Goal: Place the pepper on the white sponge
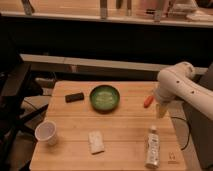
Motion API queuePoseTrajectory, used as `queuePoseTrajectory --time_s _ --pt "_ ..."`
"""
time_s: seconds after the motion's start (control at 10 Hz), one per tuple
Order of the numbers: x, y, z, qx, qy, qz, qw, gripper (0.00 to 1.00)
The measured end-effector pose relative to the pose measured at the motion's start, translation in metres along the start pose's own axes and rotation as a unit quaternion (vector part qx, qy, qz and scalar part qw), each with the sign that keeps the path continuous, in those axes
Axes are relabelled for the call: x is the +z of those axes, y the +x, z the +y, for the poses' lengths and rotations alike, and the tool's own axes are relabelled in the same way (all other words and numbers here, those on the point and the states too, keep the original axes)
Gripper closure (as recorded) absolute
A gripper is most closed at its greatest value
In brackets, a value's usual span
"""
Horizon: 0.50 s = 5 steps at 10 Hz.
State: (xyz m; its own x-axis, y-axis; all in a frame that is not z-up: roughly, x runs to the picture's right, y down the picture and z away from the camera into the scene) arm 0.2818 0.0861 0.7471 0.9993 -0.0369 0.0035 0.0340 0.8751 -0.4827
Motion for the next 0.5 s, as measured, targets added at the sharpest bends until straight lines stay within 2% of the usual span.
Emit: queuePoseTrajectory --time_s 0.2,0.5 --pt "0.004 0.000 -0.001 -0.003 0.002 -0.001 1.0000 0.20" --pt "0.020 0.004 -0.006 -0.006 0.006 -0.001 1.0000 0.20"
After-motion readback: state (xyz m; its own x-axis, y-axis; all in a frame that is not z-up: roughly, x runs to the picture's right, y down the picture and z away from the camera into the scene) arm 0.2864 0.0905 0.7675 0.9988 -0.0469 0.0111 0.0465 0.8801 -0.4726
